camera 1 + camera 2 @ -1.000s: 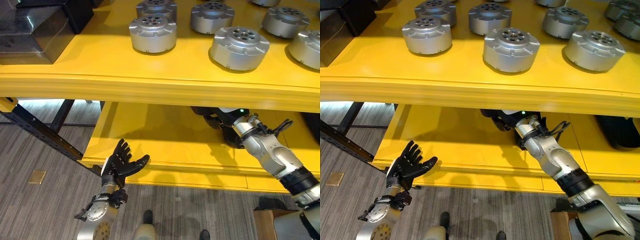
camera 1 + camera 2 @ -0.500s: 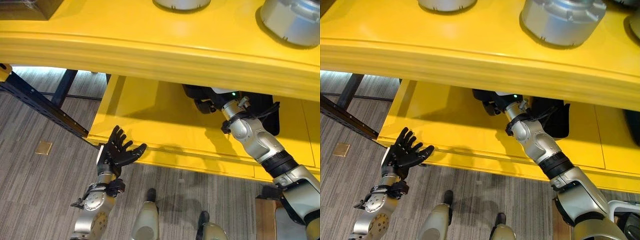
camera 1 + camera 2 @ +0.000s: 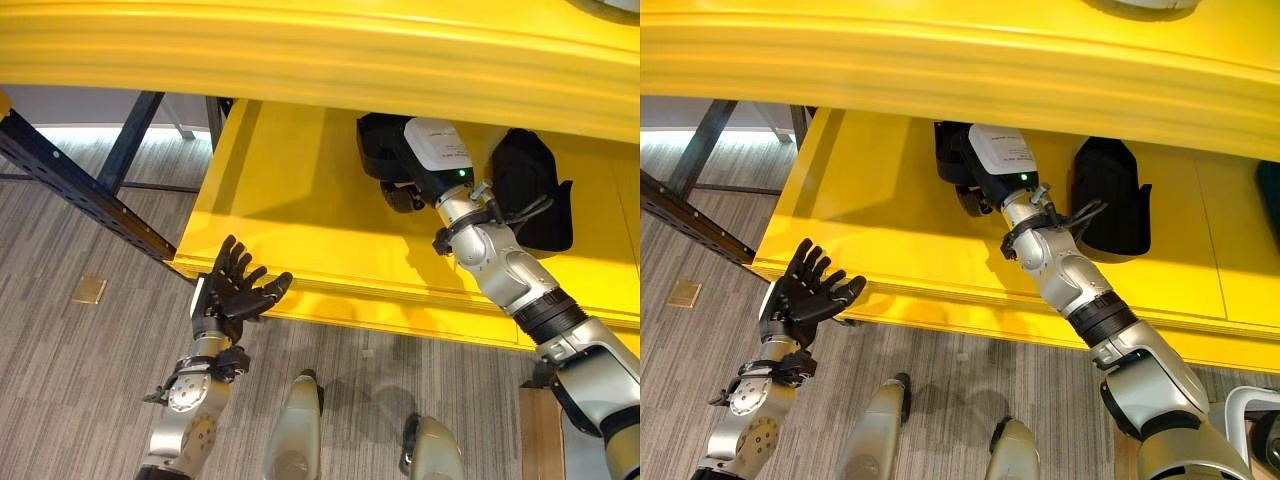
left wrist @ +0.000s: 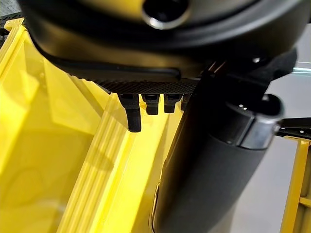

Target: Move parts from the plastic box to the shelf.

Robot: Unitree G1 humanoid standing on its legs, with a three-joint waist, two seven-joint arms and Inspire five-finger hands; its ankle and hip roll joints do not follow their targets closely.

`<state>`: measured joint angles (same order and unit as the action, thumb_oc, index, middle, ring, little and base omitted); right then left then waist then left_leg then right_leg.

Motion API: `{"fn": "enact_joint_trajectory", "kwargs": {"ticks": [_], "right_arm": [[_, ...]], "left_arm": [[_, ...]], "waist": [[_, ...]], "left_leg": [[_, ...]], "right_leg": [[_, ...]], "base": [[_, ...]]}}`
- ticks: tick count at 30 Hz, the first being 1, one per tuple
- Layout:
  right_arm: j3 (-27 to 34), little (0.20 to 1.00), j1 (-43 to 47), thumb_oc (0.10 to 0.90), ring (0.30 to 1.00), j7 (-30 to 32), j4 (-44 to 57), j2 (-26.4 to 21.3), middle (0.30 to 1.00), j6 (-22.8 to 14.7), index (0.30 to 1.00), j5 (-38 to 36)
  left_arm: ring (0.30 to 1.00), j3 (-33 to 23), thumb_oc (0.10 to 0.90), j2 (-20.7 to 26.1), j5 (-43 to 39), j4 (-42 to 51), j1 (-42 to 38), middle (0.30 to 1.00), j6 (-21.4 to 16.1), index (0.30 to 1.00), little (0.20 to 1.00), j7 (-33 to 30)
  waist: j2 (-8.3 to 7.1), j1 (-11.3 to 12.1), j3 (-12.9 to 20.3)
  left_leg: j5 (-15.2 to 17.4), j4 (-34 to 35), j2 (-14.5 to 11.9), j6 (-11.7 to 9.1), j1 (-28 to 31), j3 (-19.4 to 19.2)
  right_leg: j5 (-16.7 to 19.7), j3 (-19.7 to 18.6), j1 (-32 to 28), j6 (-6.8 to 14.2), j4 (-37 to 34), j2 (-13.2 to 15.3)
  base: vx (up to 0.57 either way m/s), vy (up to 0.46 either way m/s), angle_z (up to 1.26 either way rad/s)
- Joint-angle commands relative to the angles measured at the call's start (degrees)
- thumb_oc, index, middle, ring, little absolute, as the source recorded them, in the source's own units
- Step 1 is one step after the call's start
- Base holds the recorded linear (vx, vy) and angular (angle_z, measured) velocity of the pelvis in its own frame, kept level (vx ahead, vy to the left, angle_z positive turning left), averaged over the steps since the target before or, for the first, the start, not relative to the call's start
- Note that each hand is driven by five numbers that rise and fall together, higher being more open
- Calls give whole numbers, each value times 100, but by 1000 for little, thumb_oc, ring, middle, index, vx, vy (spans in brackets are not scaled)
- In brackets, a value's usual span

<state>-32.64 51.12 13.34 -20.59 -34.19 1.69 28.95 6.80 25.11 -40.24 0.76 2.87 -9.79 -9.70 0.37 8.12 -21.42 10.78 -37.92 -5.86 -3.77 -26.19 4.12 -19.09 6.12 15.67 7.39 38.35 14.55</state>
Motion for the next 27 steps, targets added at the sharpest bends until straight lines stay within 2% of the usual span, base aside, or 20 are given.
{"fn": "enact_joint_trajectory", "kwargs": {"ticks": [1, 7, 12, 27], "right_arm": [[410, 300, 1126, 400, 300, 678, 76, 47, 300, -147, 300, -134], [357, 300, 1171, 400, 300, 674, -295, 71, 300, -101, 300, -359], [395, 300, 1123, 400, 300, 758, -565, 88, 300, -64, 300, -503], [439, 300, 925, 400, 300, 852, -1408, 327, 300, -42, 300, -882]], "left_arm": [[1000, 5, 900, 308, -41, 460, 94, 1000, -346, 1000, 1000, -50], [1000, 64, 900, 327, -48, 498, 45, 1000, -326, 1000, 1000, -57], [1000, 68, 900, 348, -13, 538, 79, 1000, -310, 1000, 1000, -71], [1000, 171, 900, 436, 108, 563, 101, 1000, -273, 1000, 1000, -35]], "waist": [[-125, 50, 345], [-149, 43, 268], [-145, 12, 268], [-91, -22, 231]], "left_leg": [[388, -397, -325, 277, -46, 167], [659, -964, -315, 292, -279, 305], [744, -1193, -328, 286, -452, 383], [700, -1242, -325, 245, -676, 427]], "right_leg": [[-388, 71, -236, -494, 335, -79], [-719, 61, -11, -590, 957, -125], [-877, 52, 204, -635, 1272, -160], [-963, 67, 479, -690, 1472, -148]], "base": [[0, 0, 0], [-23, -6, 4], [-18, -8, 2], [0, 0, 0]]}}
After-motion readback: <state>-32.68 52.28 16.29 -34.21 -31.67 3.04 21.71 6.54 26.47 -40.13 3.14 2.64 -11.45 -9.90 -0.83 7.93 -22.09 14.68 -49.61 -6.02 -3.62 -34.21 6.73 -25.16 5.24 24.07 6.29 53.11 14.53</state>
